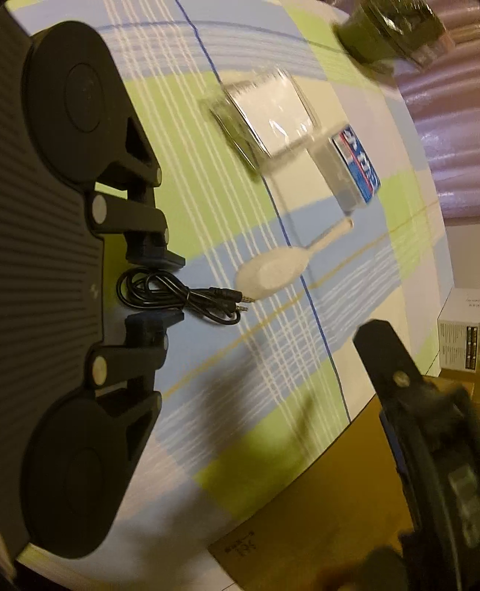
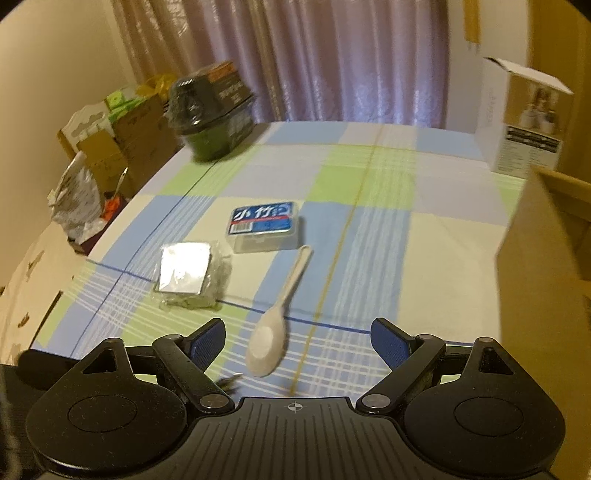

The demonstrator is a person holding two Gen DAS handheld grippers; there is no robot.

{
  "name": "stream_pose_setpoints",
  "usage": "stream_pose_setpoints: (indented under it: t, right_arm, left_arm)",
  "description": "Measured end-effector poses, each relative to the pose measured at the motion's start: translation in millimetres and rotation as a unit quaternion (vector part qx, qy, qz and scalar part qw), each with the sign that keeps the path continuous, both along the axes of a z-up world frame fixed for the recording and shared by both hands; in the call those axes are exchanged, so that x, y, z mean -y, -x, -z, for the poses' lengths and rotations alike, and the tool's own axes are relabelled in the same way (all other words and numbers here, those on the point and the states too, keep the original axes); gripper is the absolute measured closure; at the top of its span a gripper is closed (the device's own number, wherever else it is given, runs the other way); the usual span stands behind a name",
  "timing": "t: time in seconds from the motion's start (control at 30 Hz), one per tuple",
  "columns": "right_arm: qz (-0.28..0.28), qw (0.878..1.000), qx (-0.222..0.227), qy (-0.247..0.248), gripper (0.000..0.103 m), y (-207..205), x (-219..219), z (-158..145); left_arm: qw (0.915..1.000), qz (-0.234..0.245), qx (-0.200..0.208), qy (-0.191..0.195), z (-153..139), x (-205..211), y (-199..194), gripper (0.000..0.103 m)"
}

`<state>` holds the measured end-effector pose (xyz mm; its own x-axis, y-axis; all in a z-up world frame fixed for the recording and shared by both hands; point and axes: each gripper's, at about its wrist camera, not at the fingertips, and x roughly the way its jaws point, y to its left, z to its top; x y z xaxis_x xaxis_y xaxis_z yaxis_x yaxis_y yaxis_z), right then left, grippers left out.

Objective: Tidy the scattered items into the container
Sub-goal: 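Grasp the black cable with the left tool while the right tool grasps the white spoon, then lift the cable and spoon and carry them over the cardboard box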

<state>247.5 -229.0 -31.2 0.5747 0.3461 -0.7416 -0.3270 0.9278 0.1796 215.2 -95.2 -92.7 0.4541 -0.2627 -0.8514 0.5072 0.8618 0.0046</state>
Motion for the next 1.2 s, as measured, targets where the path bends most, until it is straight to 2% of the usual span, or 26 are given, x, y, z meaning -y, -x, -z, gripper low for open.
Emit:
stream_pose_setpoints:
  t: [0.07, 0.2, 0.33, 0.37, 0.4, 0.6, 0.63, 0.7, 0.87, 1.07, 1.2]
  right_arm:
    - [-0.008, 1.0, -0.004, 0.001, 0.012, -4, -10, 9]
    - [-0.014, 1.0, -0.008, 0.012, 0.012, -10, -33, 29]
    - [0.0, 1.0, -0.011, 0.021, 0.013, -15, -47, 50]
    - [0.007, 1.0, -0.012, 0.021, 0.02, -15, -49, 54]
    - [0.009, 1.0, -0.015, 0.023, 0.036, -17, -51, 59]
    - [0.021, 0.998, 0.003, 0.061, 0.039, -16, -62, 77]
    - [0.023, 0.998, 0.007, 0.063, 0.051, -15, -63, 77]
    - [0.025, 0.997, 0.014, 0.07, 0.065, -13, -64, 76]
    - [0.012, 0.998, 0.003, 0.066, 0.067, -9, -56, 73]
    - [0.015, 0.998, -0.004, 0.056, 0.067, 15, -38, 64]
    - [0.026, 0.998, -0.017, 0.048, 0.067, 31, -27, 64]
  left_arm:
    - [0.9998, -0.02, 0.0, -0.008, -1, -15, 8, 0.084]
    - [0.9964, -0.084, -0.005, 0.013, 3, -48, 16, 0.084]
    - [0.9913, -0.127, 0.009, 0.034, 4, -63, 16, 0.084]
    - [0.99, -0.136, 0.012, 0.037, 4, -64, 15, 0.084]
    - [0.9888, -0.142, 0.017, 0.042, 4, -65, 15, 0.084]
    - [0.9843, -0.157, 0.033, 0.074, 7, -72, 20, 0.082]
    - [0.9839, -0.158, 0.034, 0.078, 8, -73, 19, 0.081]
    - [0.983, -0.158, 0.037, 0.086, 8, -73, 21, 0.078]
    - [0.9826, -0.157, 0.043, 0.088, 10, -73, 21, 0.076]
    - [0.9824, -0.16, 0.044, 0.086, 10, -73, 20, 0.076]
    - [0.9856, -0.149, 0.048, 0.065, 10, -67, 17, 0.076]
